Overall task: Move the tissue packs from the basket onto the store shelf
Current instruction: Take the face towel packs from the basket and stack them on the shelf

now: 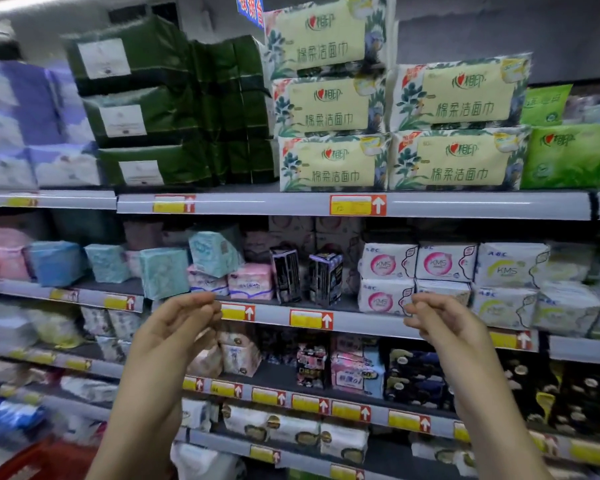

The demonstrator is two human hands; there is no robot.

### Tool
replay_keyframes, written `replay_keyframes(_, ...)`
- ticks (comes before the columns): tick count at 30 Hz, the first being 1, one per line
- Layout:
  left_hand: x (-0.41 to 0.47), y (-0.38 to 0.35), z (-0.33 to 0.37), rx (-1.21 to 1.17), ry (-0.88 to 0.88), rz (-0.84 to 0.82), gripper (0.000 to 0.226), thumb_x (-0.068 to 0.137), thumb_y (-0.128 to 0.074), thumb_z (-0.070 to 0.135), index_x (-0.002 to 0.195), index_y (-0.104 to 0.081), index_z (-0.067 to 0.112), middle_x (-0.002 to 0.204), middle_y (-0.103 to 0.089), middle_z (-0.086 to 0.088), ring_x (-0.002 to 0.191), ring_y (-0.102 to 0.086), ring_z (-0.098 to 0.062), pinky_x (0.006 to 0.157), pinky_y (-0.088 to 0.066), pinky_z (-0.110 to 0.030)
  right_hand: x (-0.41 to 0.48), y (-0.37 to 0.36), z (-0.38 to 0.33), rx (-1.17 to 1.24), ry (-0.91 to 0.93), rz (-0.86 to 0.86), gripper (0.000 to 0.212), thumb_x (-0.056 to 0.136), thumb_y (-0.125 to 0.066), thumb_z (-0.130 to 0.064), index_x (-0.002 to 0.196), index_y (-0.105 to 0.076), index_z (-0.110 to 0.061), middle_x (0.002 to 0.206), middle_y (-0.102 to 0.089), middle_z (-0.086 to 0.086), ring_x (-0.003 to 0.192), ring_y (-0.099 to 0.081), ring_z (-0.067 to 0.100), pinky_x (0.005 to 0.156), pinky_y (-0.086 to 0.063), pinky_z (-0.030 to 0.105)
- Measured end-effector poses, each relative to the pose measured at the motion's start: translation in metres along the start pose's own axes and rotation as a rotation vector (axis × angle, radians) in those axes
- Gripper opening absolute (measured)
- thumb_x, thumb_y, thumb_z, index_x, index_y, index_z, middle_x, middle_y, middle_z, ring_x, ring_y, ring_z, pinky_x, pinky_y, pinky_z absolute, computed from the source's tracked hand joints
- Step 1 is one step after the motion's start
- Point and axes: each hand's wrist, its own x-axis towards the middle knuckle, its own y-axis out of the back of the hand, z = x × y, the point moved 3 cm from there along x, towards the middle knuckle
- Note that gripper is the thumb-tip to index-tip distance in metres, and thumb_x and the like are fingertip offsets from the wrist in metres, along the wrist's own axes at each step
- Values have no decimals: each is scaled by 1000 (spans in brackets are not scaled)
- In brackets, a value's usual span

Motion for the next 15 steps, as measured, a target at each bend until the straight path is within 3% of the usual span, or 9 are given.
replay_keyframes(7, 14, 14, -4, 30, 62, -104, 15, 89, -59, 14, 101, -69, 12, 95, -75, -3, 94, -70, -14, 92, -50, -33, -9, -26, -6, -4, -39, 25, 11, 94, -53, -21, 95, -64, -24, 98, -70, -5, 93, -66, 13, 90, -48, 37)
replay_keyframes(15, 34, 4, -26, -37, 137, -82, 13, 92, -57, 12, 98, -68, 11, 97, -73, -8, 99, -67, -20, 94, -48, -36, 3, -24, 5, -53, -76, 8, 13, 94, -52, -21, 96, -65, -23, 99, -70, -7, 93, -65, 11, 74, -48, 27)
